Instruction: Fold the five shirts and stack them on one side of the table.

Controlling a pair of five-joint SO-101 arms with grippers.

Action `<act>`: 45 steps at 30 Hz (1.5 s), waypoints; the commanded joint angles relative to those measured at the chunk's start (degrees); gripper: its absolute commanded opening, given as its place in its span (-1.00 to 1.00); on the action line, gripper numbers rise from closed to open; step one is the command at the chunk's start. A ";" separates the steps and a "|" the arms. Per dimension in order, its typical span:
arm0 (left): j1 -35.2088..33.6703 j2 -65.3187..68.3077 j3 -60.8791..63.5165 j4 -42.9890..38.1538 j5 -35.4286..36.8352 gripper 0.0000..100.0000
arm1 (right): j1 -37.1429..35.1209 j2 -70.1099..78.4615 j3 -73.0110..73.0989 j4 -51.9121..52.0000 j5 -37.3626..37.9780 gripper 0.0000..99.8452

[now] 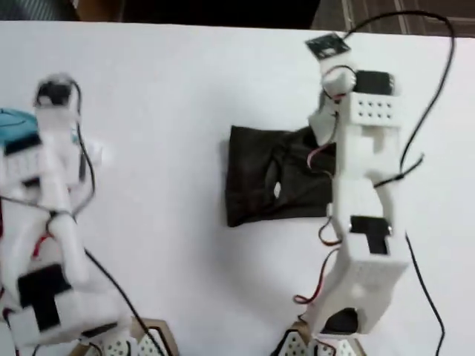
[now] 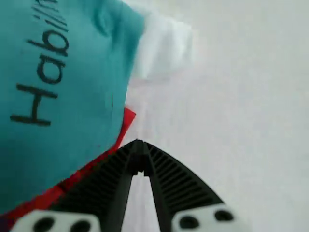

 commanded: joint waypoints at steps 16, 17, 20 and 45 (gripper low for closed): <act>-0.53 -9.23 27.03 -15.65 2.29 -0.95 | -2.33 24.40 -22.15 5.85 -0.18 -0.96; -0.53 -9.23 27.21 -16.09 3.78 -0.95 | -1.89 23.60 -21.80 6.11 -0.18 -0.96; -0.53 -9.23 27.38 -17.05 4.84 -0.95 | 0.57 19.38 -19.34 6.29 -0.18 -0.96; -0.53 -9.23 27.47 -17.14 4.84 -0.95 | -4.44 -11.56 17.85 -12.62 7.21 -0.96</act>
